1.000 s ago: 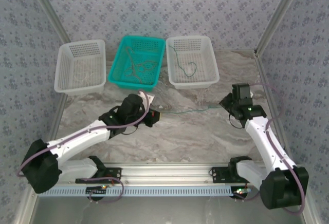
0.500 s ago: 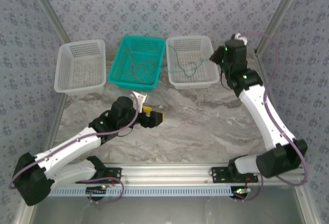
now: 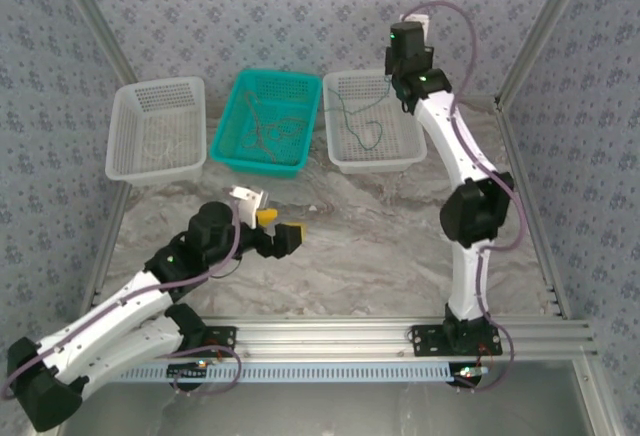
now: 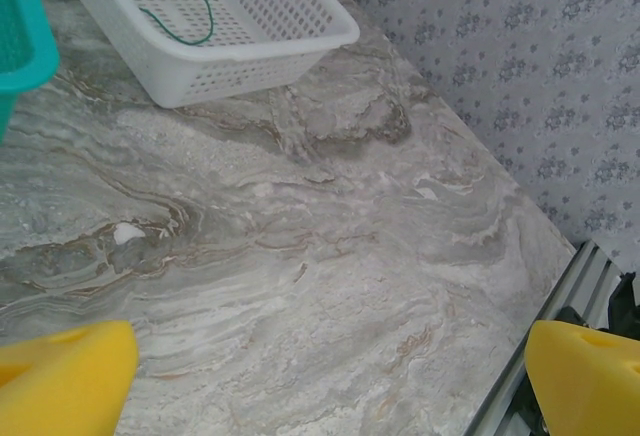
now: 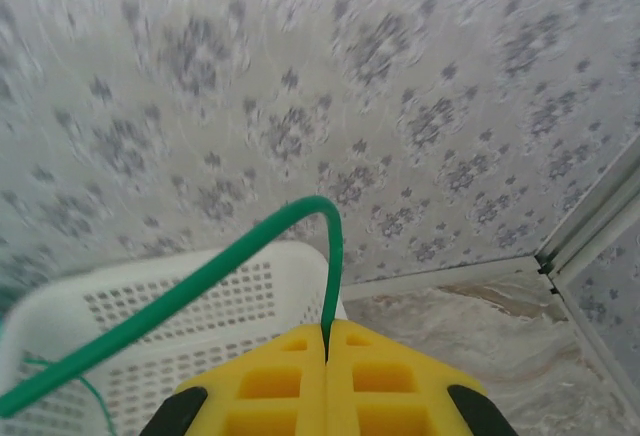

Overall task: Untangle the cables
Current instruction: Place the cable in the container, then reset both arms

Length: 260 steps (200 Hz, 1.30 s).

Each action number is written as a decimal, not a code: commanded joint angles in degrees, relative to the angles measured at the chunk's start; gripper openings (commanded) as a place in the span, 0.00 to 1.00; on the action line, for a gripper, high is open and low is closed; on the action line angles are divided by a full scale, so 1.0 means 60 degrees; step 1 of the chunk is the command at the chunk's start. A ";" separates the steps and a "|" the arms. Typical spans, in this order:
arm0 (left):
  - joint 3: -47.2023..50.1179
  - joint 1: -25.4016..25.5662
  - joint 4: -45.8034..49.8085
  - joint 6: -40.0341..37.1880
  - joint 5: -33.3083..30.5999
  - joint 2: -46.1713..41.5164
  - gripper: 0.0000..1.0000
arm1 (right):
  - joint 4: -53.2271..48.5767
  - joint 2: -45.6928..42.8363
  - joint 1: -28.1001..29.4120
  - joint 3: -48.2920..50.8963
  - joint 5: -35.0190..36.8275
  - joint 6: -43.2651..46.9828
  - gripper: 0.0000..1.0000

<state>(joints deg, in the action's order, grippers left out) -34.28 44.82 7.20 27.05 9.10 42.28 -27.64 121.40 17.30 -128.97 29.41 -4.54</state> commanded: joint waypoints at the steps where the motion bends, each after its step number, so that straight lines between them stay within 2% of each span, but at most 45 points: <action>1: 0.0041 -0.0027 0.0493 -0.0254 -0.0299 -0.0303 0.99 | -0.2032 0.1012 0.0073 -0.1051 -0.0072 0.1853 0.00; 10: 0.0045 -0.0024 0.0512 -0.0274 -0.0329 -0.0309 0.99 | -0.2026 0.1158 0.0062 -0.0947 -0.0311 0.1842 0.00; 28: 0.0003 -0.0026 0.0498 -0.0310 -0.0344 -0.0269 0.99 | -0.2154 0.1415 -0.0043 -0.0888 -0.2348 0.1926 0.00; 41: -0.0013 -0.0017 0.0420 -0.0333 -0.0357 -0.0163 0.99 | -0.2172 0.1655 -0.0046 -0.0908 -0.3317 0.2014 0.00; 47: -0.0035 -0.0027 0.0384 -0.0346 -0.0370 -0.0117 1.00 | -0.2270 0.1813 -0.0018 -0.1009 -0.3327 0.2131 0.00; 61: -0.0106 -0.0026 0.0353 -0.0348 -0.0352 0.0042 0.99 | -0.2537 0.2273 0.0103 -0.1430 -0.2534 0.2464 0.01; 83: -0.0175 -0.0027 0.0338 -0.0348 -0.0218 0.0167 0.99 | -0.2441 0.2486 0.0100 -0.1307 -0.2717 0.2535 0.25; 97: -0.0160 -0.0017 0.0338 -0.0377 -0.0255 0.0201 0.99 | -0.2492 0.2589 0.0069 -0.1347 -0.2530 0.2344 0.58; 142: -0.0120 -0.0021 0.0341 -0.0290 -0.0616 0.0280 0.99 | -0.2649 0.2200 -0.0034 -0.1709 -0.2247 0.2055 0.64; 163: -0.0181 -0.0024 0.0531 -0.0216 -0.1170 0.0317 0.99 | -0.2910 0.1824 -0.0131 -0.1840 -0.2235 0.1767 1.00; 200: -0.0400 -0.0072 0.0982 -0.0318 -0.2191 0.0270 0.99 | -0.3174 0.0839 -0.0179 -0.1672 -0.2203 0.1404 1.00; 223: -0.0491 -0.0127 0.1307 -0.0260 -0.4075 0.0252 0.99 | -0.3583 0.0007 -0.0271 -0.1281 -0.2269 0.0775 1.00; 234: -0.0521 -0.0203 0.1477 -0.0320 -0.5090 0.0270 1.00 | -0.3287 -0.0769 -0.0368 -0.0372 -0.2497 0.0363 1.00; 260: -0.0295 -0.0570 0.1359 -0.0866 -0.6887 0.0255 1.00 | -0.0695 -0.3570 -0.0632 0.4025 -0.3062 -0.0246 1.00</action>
<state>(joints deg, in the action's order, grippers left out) -34.79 43.24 14.46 25.30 -17.65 44.03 -42.04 112.73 15.16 -121.56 13.85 -0.49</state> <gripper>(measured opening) 0.993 0.999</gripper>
